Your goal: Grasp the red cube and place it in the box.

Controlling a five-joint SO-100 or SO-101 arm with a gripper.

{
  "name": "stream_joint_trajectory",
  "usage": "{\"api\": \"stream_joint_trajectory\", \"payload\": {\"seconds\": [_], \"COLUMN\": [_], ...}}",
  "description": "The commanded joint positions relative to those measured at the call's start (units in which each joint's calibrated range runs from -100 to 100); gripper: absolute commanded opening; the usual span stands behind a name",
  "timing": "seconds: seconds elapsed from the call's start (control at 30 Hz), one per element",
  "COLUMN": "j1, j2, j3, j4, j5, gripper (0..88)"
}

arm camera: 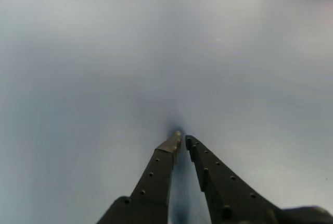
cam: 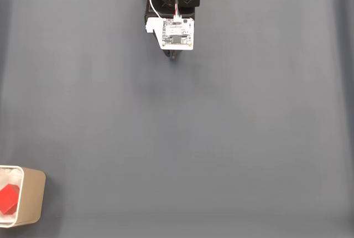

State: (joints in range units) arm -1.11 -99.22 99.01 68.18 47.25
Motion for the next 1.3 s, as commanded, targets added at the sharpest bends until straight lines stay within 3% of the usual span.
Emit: {"api": "stream_joint_trajectory", "payload": {"seconds": [0.0, 0.43, 0.67, 1.27], "j1": [-0.2, 0.1, 0.1, 0.2], "j2": [-0.7, -0.7, -0.7, -0.7], "j3": [0.8, 0.8, 0.8, 0.8], "j4": [2.6, 6.9, 7.5, 7.5], "j5": [-0.4, -1.6, 0.8, 0.9], "gripper": [0.0, 0.0, 0.2, 0.2]}}
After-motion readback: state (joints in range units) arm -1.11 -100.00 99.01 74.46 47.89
